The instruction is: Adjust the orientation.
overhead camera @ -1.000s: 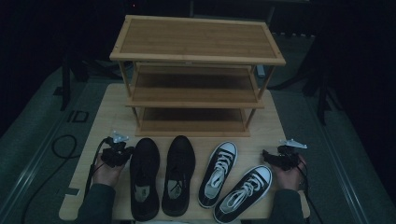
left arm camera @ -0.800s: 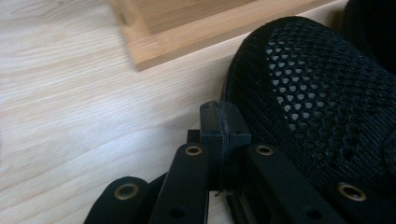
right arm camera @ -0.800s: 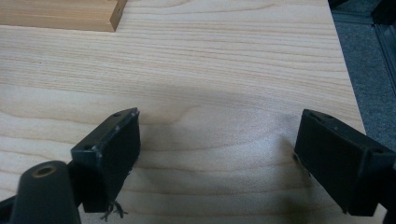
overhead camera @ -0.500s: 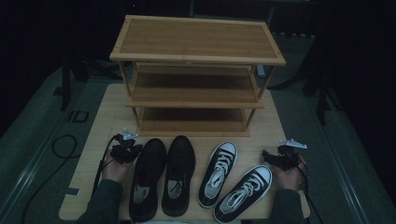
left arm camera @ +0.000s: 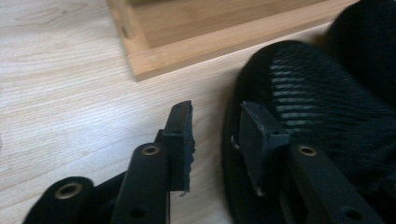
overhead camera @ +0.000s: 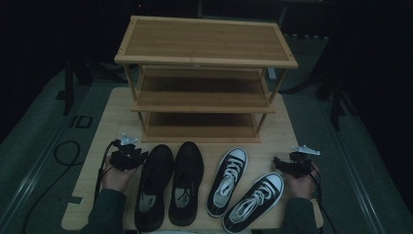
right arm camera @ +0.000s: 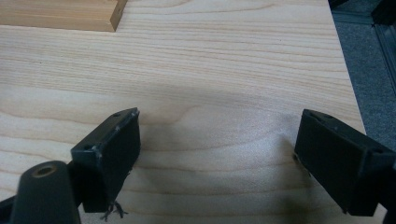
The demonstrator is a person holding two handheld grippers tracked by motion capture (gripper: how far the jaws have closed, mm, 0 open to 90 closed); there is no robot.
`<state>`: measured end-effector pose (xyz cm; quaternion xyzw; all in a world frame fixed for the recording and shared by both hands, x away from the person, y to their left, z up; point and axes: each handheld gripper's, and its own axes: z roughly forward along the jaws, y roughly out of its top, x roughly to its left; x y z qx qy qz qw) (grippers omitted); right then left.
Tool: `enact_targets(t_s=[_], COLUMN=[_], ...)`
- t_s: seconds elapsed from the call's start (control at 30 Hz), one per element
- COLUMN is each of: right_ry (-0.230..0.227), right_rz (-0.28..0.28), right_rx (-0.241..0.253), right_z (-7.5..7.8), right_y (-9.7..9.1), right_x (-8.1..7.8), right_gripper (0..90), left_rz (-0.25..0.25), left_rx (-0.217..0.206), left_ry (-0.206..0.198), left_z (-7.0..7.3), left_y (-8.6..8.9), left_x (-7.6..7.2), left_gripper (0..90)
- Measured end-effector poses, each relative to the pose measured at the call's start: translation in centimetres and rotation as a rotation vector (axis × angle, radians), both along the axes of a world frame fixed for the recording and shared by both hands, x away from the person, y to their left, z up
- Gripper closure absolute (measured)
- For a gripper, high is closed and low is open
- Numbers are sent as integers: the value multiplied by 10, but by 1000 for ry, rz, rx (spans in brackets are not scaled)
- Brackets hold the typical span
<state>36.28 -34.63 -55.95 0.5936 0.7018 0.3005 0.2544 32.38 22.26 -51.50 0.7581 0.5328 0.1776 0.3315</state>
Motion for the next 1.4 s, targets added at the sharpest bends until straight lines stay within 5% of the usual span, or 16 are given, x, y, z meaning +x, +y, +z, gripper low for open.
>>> enact_targets(t_s=[0.27, 0.53, 1.03, 1.13, 1.2, 1.4], right_ry=[0, 0, 0, 0, 0, 0], right_rz=[1, 2, 2, 2, 2, 3], right_rx=[0, -1, -1, -1, -1, -1], right_z=[0, 0, 0, 0, 0, 0], right_y=[0, 0, 0, 0, 0, 0], right_x=[0, 0, 0, 0, 0, 0], right_gripper=[141, 141, 141, 141, 142, 141], left_rz=[-71, -113, -120, -121, -129, -110], left_rx=[-8, -6, 10, 16, 25, 39], left_ry=[-40, -33, 97, 117, 100, 74], left_z=[23, 34, 32, 25, 25, 28], left_y=[-14, -24, -29, -32, -36, -39], left_x=[-16, -27, -30, -27, -28, -30], left_gripper=[616, 615, 615, 667, 846, 876])
